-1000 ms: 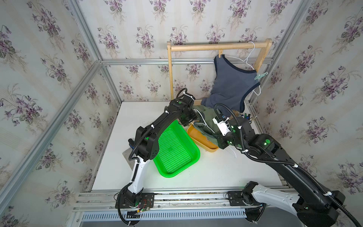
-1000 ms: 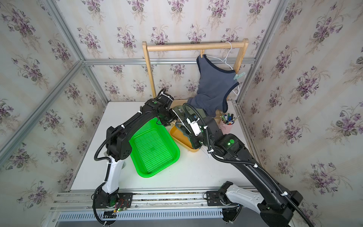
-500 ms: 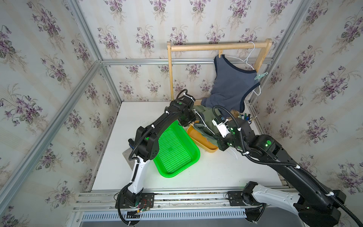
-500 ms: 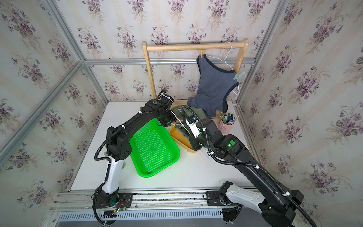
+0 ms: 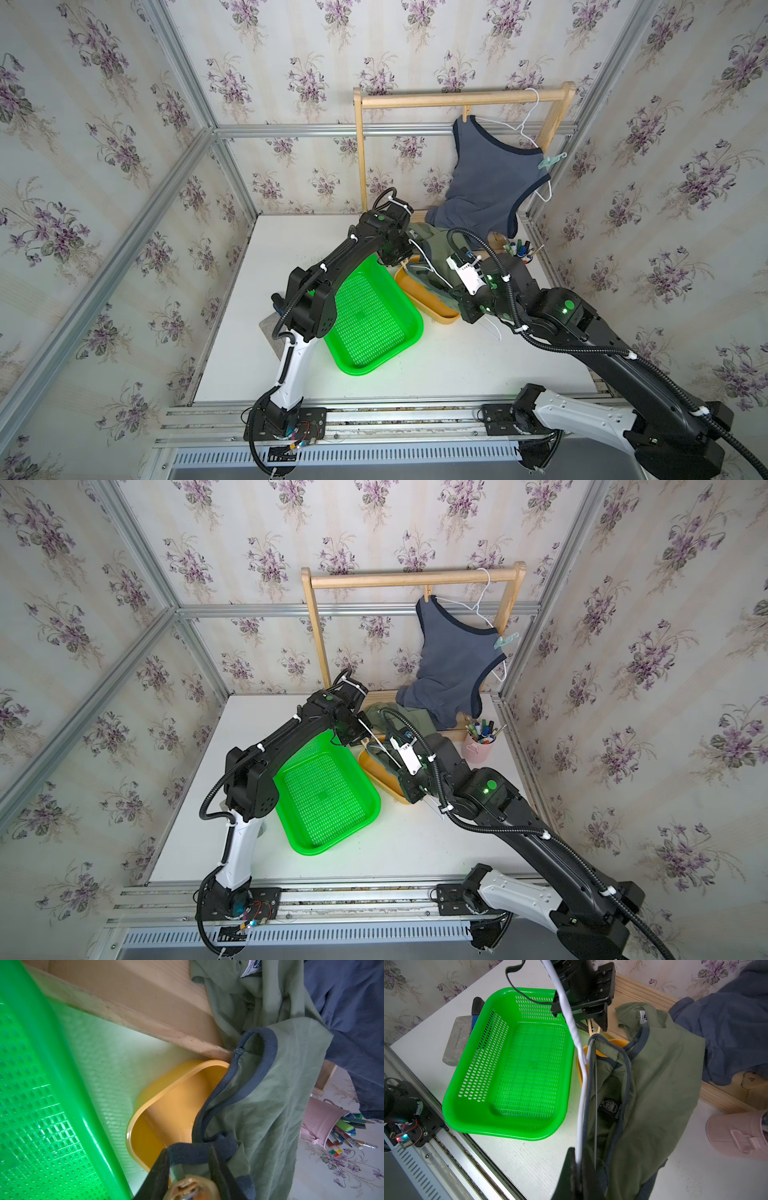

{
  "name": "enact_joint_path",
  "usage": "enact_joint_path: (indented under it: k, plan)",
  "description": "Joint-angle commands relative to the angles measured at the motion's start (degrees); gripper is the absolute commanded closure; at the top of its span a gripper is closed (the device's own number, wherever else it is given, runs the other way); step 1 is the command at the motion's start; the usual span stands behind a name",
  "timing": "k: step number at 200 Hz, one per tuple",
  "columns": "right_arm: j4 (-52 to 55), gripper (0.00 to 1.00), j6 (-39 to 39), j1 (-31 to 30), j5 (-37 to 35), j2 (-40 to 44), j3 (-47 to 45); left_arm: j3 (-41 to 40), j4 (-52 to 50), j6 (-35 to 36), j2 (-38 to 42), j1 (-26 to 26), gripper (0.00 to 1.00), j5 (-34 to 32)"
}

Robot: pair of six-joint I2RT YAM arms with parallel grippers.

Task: Remove the clothespins securing tank tops to the hanger
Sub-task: Remove the clothespin from the hanger, then place the clothespin in the storage box.

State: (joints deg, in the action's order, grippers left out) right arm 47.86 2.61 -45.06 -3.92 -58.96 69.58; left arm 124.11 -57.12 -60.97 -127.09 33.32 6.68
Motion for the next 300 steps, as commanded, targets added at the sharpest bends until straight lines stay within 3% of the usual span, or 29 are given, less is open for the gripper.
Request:
enact_joint_path:
  k: [1, 51, 131, 219, 233, 264, 287, 300]
  plan:
    - [0.85, 1.0, 0.33, -0.12, -1.04, 0.46, -0.4, 0.66, -0.66, 0.0, -0.09, -0.13, 0.72, -0.61]
    - [0.81, 1.0, 0.29, -0.12, -2.44, -0.34, -0.65, 0.48, -0.66, 0.37, 0.09, -0.1, 0.78, -0.35]
    - [0.41, 1.0, 1.12, 1.13, -8.09, -1.2, -0.15, 0.7, -0.64, 1.03, 1.78, -0.36, 0.78, -0.93]
    - [3.31, 1.0, 1.26, 12.07, -5.02, -7.57, 18.86, -1.2, 4.97, -3.44, -3.12, 3.09, 0.79, 3.17]
    - [4.2, 1.0, 1.34, 13.28, -4.49, -9.2, 22.38, -0.05, 5.39, -3.93, -4.94, 4.38, 0.73, 5.37]
    - [5.65, 1.0, 1.25, 13.42, -4.21, -12.84, 29.98, -3.13, 7.41, -5.64, -6.27, 5.45, 0.39, 8.11]
    - [7.1, 1.0, 1.08, 13.42, -4.07, -15.31, 35.82, -4.91, 7.93, -4.68, -4.27, 5.19, 0.2, 7.39]
    - [8.13, 1.0, 0.76, 13.42, -4.12, -16.63, 39.11, -4.62, 7.92, -4.09, -3.07, 4.86, 0.13, 7.38]
